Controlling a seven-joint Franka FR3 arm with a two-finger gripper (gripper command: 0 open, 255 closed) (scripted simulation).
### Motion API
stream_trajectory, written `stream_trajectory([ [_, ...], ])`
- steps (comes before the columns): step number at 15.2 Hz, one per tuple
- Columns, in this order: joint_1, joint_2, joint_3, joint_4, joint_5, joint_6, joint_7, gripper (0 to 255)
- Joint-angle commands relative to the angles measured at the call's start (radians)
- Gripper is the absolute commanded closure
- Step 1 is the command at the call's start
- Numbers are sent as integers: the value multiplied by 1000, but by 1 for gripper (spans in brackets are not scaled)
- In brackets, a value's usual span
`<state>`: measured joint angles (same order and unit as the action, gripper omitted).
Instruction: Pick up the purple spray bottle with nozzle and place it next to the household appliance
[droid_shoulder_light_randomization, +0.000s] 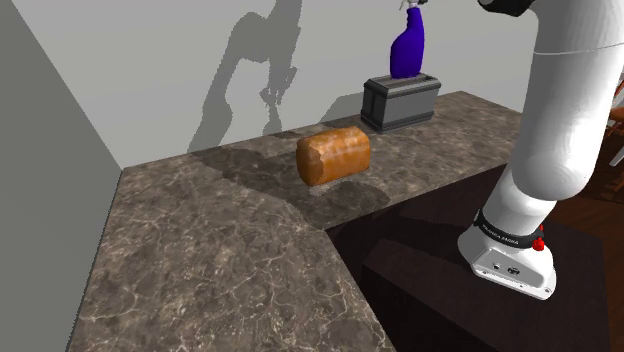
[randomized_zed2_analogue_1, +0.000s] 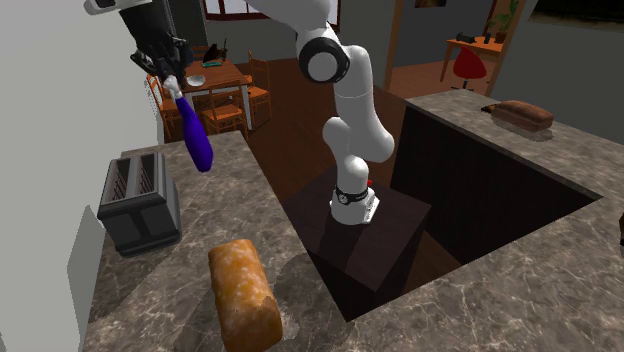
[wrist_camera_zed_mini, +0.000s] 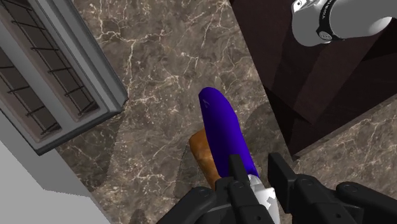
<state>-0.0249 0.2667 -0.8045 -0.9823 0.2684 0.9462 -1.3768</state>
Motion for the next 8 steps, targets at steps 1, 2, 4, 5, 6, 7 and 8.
stream_trajectory([
  [1,41,-41,0,-86,-35,55,10,255],
  [2,56,-58,2,-121,-49,78,15,255],
  [4,81,-89,6,-187,-73,121,26,255],
  [5,91,-104,8,-217,-84,141,31,255],
  [6,101,-117,10,-247,-93,161,35,255],
  [7,109,-130,12,-275,-103,180,40,255],
  [8,117,-142,15,-301,-111,198,44,255],
])
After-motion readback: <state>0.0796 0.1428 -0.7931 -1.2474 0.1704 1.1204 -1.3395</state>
